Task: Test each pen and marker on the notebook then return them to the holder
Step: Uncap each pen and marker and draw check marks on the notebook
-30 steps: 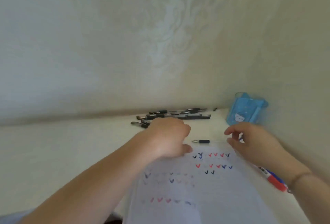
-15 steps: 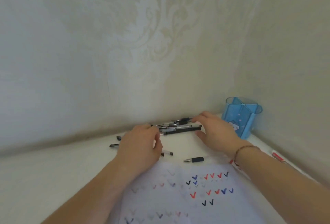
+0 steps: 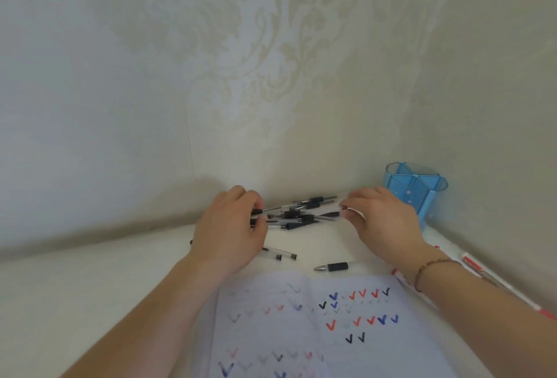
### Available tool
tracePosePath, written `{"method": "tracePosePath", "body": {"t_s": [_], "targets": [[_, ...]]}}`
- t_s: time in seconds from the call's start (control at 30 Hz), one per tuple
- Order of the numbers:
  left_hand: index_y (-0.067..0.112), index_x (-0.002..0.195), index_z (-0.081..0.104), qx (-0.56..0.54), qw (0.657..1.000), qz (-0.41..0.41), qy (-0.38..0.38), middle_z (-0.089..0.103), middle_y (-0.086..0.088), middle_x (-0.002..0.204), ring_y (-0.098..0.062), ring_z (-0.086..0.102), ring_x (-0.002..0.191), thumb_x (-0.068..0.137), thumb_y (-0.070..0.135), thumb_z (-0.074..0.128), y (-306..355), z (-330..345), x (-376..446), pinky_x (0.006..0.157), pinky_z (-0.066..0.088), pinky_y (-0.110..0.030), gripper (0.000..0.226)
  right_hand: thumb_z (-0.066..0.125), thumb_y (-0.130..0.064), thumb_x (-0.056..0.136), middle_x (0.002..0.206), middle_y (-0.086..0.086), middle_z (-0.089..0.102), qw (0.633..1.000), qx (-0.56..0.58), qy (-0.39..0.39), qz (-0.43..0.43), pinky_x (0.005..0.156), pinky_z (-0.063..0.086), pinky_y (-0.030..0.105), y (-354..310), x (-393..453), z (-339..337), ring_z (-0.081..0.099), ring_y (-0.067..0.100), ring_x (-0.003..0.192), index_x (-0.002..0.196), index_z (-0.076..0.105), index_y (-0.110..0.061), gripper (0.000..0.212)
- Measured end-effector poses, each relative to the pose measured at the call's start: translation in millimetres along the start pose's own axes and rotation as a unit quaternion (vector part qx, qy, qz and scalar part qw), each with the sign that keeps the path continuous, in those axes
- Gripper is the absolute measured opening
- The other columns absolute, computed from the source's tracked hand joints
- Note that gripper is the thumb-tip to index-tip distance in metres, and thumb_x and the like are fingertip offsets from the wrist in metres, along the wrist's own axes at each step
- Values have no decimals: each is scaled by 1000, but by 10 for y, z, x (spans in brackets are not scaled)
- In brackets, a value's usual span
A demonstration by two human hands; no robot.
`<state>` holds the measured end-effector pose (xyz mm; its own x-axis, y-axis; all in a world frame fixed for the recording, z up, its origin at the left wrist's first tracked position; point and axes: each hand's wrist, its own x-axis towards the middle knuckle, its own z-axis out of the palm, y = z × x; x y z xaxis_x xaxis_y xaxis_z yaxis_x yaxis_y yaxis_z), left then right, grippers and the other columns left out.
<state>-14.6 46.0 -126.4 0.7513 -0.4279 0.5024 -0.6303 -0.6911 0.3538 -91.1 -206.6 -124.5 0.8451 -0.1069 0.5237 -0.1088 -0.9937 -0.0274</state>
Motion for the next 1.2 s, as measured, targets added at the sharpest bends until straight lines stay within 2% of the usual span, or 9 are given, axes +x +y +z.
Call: {"method": "tracePosePath", "body": {"t_s": [0.13,0.27,0.37,0.5,0.67,0.83,1.0,1.1,1.2], "targets": [[23,113,59,-19,999,33,-13,56,10,108,-18,53,102,89,38,56,45,3,-32,79,48,-31,29,56,-41,93,88,-24,65,982,146,5,119,67,44,27,-12,-124,-308,53,5,77,102,72,-35,19],[23,131,52,-24,992,124,-23,55,10,128,-13,50,116,90,67,31,322,-122,-170,92,43,-26,64,61,-29,91,71,-13,71,917,356,34,175,65,49,15,-230,-398,-689,61,1,69,94,73,-31,12],[21,118,59,-40,979,202,9,65,8,109,-14,59,98,97,61,29,545,-195,-322,83,46,-25,54,60,-27,87,72,-4,73,854,489,84,156,54,43,11,-468,-648,-943,57,2,58,89,74,-24,14],[23,100,52,-128,961,243,1,61,8,78,-17,55,63,102,46,31,621,-210,-395,52,48,-33,31,72,-29,81,69,11,71,750,629,125,165,45,40,21,-643,-844,-1029,56,14,53,81,73,-22,7],[27,95,59,-166,926,298,-159,66,9,73,-11,53,55,103,48,32,691,-199,-486,52,42,-31,34,73,-33,72,51,9,62,724,678,-42,118,41,39,20,-727,-979,-758,53,17,41,71,64,-16,19],[22,89,65,-243,902,299,-197,46,18,53,-5,36,40,101,34,47,688,-235,-449,48,22,-10,25,69,-30,81,55,9,66,738,668,-57,79,42,40,23,-672,-1029,-714,56,18,43,70,60,-18,18],[23,96,68,-296,875,281,-260,60,16,61,-5,39,40,101,35,49,687,-257,-453,46,24,-14,23,68,-36,82,61,5,70,784,614,-67,52,48,45,20,-625,-1072,-777,62,12,49,72,62,-27,15],[29,103,69,-310,863,281,-282,52,16,58,-10,35,42,98,38,54,675,-251,-440,45,24,-19,18,66,-46,82,62,-2,69,813,577,-74,19,53,47,21,-570,-1099,-811,64,10,53,75,61,-33,15],[35,108,61,-308,880,234,-276,41,-5,52,-16,30,44,91,55,49,652,-195,-469,46,25,-29,29,69,-48,80,54,2,65,779,625,-28,36,48,43,21,-466,-1054,-810,57,16,45,75,64,-28,21]]}}
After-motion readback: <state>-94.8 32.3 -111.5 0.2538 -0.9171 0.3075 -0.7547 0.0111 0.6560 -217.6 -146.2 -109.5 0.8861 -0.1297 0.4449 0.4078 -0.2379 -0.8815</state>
